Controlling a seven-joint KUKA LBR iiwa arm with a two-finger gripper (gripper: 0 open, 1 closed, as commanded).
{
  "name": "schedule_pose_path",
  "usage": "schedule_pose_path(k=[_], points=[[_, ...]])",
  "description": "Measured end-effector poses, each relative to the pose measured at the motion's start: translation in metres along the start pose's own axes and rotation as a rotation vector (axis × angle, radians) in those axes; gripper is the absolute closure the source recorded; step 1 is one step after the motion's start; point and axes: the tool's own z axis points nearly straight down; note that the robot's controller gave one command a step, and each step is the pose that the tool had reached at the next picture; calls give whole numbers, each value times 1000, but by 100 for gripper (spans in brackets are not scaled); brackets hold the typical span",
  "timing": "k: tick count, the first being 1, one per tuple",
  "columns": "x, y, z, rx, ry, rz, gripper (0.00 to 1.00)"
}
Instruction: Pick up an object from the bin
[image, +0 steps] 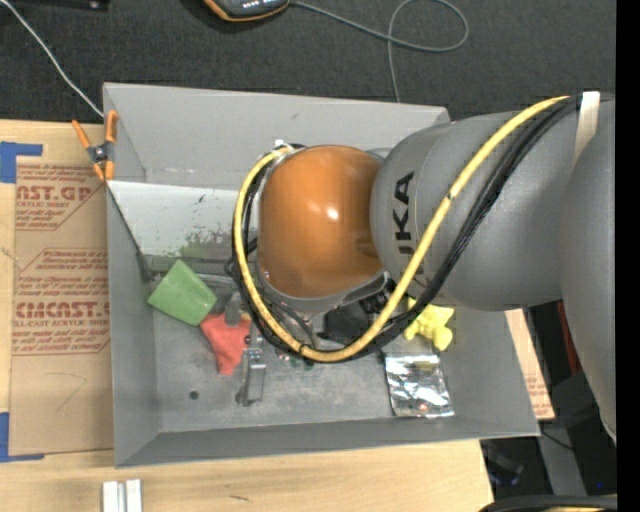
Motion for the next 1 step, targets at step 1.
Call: schedule_pose_path(k=[1], points=[[-2,-1,-4,-1,-8,2,0]])
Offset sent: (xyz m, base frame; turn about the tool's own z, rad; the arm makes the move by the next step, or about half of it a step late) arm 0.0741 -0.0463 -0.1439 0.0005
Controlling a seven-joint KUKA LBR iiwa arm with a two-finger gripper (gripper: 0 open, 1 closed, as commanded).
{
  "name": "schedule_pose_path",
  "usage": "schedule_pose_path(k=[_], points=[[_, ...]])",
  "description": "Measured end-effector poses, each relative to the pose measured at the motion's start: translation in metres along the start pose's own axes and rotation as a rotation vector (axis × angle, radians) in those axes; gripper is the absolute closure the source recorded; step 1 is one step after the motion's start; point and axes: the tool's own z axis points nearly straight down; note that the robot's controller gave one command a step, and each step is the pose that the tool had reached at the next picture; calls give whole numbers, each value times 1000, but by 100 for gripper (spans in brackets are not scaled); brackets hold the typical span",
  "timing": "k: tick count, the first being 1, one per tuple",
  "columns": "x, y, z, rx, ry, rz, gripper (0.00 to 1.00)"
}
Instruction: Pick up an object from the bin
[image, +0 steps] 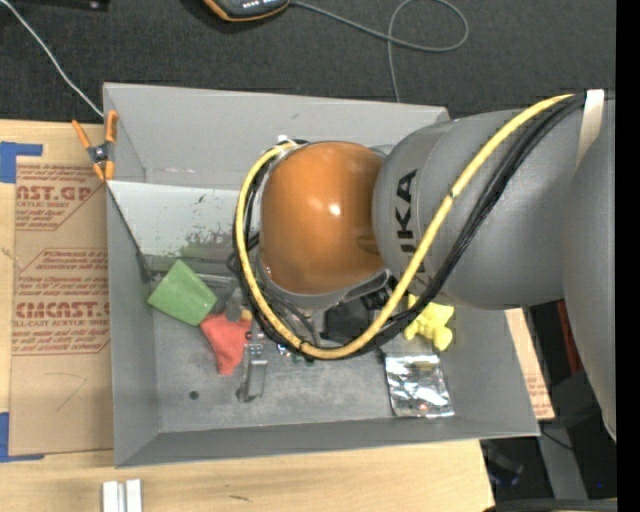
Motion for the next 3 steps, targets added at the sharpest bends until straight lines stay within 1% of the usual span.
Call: schedule_pose_path(k=[1,2,3], points=[[-73,-45,149,0,5,-2,0],[-72,-40,60,-2,-1,49,0],[-73,-44,149,-1,4,-3,0]])
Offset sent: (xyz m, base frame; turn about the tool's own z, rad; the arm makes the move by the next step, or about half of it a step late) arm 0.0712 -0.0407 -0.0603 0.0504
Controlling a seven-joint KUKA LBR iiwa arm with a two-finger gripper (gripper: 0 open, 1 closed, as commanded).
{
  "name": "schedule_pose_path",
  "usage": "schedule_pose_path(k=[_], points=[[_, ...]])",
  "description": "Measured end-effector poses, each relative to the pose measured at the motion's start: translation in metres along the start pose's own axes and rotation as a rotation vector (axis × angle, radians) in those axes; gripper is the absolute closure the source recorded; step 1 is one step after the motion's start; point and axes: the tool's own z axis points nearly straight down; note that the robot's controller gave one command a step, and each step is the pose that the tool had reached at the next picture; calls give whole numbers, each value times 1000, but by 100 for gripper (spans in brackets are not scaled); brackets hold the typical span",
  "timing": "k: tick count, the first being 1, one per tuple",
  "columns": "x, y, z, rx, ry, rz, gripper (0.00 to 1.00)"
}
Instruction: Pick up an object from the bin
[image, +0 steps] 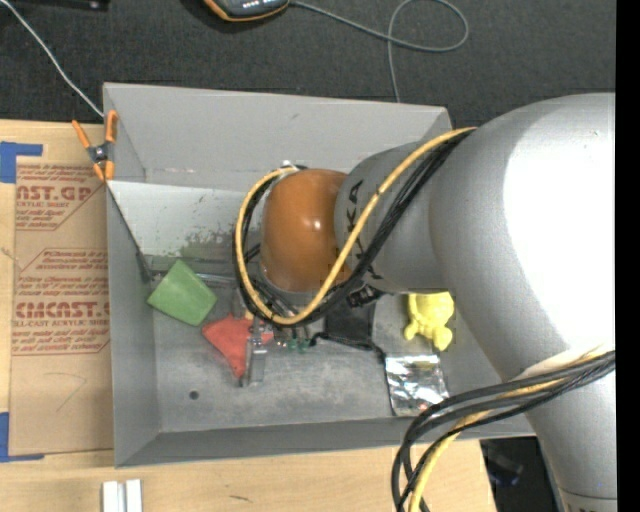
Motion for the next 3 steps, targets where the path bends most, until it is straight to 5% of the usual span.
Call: schedule_pose_path(k=[1,2,3], points=[[-29,-37,-2,-1,-9,-69,0],[0,2,0,-3,-1,-2,100],[0,2,0,-3,-1,-2,100]])
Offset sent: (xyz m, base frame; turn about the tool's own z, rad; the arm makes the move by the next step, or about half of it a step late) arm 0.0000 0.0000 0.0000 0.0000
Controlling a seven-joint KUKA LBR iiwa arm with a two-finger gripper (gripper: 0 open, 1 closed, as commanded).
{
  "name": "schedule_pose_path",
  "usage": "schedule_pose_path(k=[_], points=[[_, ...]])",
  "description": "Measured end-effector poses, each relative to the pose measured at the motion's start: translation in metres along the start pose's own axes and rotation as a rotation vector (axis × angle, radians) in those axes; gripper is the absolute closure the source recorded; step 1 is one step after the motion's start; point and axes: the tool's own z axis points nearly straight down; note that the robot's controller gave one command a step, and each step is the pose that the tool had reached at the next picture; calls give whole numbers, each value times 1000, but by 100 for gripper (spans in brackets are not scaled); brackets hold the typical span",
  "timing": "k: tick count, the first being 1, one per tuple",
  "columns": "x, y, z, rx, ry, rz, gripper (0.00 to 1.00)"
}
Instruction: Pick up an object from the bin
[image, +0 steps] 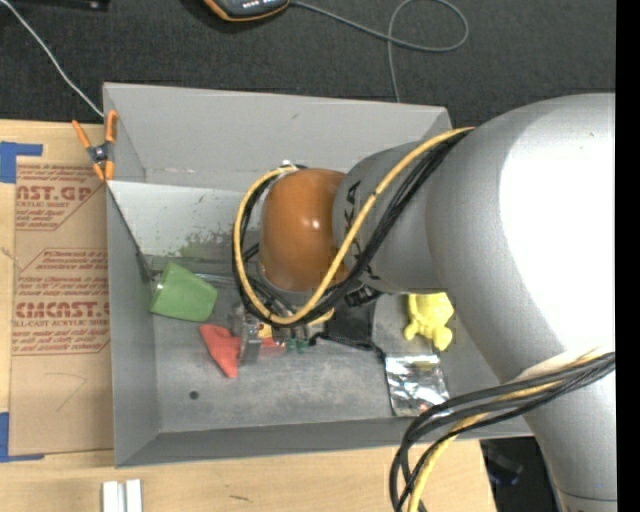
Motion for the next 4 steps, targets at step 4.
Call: schedule_pose_path(k=[4], points=[[0,0,-46,-1,-2,0,100]])
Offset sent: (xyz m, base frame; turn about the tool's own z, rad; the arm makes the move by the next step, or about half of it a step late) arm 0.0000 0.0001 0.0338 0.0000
